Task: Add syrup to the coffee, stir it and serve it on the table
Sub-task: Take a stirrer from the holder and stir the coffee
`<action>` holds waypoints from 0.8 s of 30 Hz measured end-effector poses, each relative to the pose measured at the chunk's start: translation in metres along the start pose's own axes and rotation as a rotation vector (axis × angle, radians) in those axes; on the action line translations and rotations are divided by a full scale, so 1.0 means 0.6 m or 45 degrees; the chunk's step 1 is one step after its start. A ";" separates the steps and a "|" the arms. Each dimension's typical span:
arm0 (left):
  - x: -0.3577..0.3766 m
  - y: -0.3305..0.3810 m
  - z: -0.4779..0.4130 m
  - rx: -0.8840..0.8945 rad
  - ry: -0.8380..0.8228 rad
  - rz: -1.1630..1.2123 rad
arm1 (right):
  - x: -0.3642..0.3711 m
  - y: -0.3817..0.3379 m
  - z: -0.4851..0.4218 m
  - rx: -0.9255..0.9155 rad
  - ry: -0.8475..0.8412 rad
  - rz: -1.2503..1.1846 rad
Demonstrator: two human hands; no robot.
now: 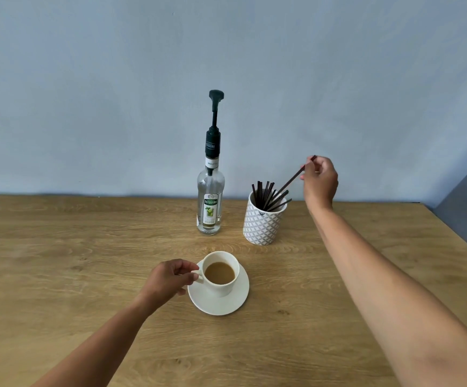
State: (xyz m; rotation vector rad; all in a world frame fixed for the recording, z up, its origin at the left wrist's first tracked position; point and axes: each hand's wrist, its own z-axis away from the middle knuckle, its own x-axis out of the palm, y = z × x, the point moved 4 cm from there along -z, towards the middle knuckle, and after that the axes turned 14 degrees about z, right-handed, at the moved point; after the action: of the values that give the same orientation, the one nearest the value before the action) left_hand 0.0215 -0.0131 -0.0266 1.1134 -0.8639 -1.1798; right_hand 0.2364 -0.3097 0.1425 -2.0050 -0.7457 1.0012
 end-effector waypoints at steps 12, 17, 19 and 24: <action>0.002 0.003 0.001 -0.002 -0.022 0.013 | -0.035 -0.064 0.144 -0.050 -0.323 -0.417; 0.004 0.006 0.003 0.001 -0.028 -0.004 | 0.008 -0.012 0.250 -0.169 -0.575 -0.173; 0.003 0.006 0.003 -0.001 -0.023 -0.006 | 0.022 0.002 0.277 -0.195 -0.620 -0.108; 0.003 0.000 0.002 -0.002 -0.019 0.023 | 0.044 0.017 0.315 -0.336 -0.692 0.018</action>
State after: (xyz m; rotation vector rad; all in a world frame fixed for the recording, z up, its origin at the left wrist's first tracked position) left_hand 0.0207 -0.0151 -0.0264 1.0944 -0.8827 -1.1752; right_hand 0.0936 -0.2257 0.0471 -1.9670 -1.2045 1.5520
